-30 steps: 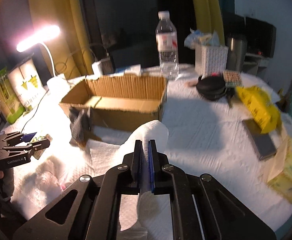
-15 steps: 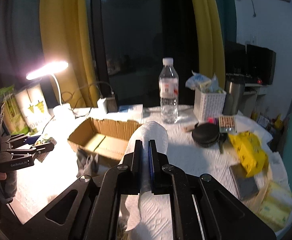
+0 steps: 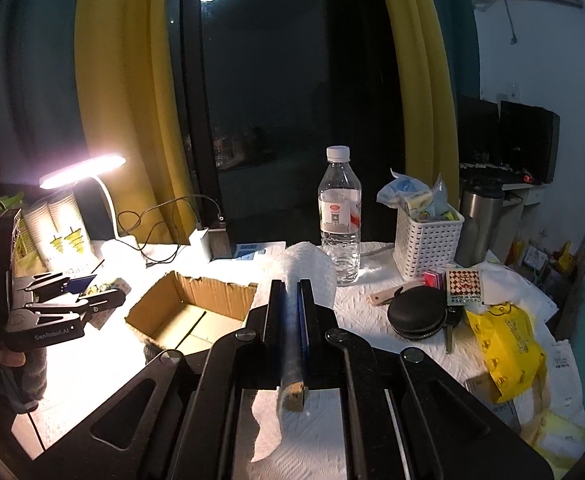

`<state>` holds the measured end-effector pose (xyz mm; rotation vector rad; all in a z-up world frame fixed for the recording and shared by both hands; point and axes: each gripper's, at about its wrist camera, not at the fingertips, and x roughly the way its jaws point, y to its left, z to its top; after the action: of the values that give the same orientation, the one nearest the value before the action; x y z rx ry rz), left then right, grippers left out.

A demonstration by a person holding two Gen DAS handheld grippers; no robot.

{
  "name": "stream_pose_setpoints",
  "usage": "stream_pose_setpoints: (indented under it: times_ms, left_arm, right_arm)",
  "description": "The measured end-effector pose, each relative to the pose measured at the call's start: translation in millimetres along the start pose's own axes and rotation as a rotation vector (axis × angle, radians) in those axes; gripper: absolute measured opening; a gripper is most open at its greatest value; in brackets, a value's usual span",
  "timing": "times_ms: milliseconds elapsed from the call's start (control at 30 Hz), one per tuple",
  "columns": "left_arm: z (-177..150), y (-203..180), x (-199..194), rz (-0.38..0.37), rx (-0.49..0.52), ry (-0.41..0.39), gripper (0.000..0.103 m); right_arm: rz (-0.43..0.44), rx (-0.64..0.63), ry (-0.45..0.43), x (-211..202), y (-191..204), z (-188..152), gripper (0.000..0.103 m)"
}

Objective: Organize soft objects
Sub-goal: 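Carry the paper towel and tissue pack into the cardboard box and release both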

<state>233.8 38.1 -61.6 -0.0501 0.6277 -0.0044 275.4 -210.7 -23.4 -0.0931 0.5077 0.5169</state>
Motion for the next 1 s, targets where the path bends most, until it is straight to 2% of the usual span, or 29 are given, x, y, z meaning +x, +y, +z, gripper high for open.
stream_pose_setpoints:
  times_ms: [433, 633, 800, 867, 933, 967, 1000]
  left_arm:
    - [11, -17, 58, -0.048, -0.001, 0.053, 0.047]
    - [9, -28, 80, -0.082, 0.016, 0.087, 0.047]
    - [4, -28, 93, -0.098, 0.012, 0.133, 0.048]
    - [3, -29, 93, -0.096, 0.014, 0.139, 0.054]
    - [3, -29, 91, -0.092, 0.015, 0.129, 0.057]
    - [3, -28, 89, -0.095, 0.012, 0.124, 0.068]
    - [3, -28, 87, -0.095, 0.010, 0.115, 0.073]
  right_arm:
    - [0.068, 0.034, 0.060, 63, -7, -3, 0.007]
    - [0.106, 0.052, 0.147, 103, -4, -18, 0.007]
    - [0.106, 0.057, 0.215, 123, 1, -30, 0.007]
    - [0.100, 0.064, 0.235, 127, 2, -34, 0.007]
    - [0.091, 0.066, 0.253, 128, 4, -36, 0.013]
    - [0.083, 0.064, 0.257, 127, 4, -37, 0.023]
    - [0.078, 0.064, 0.257, 126, 5, -36, 0.031]
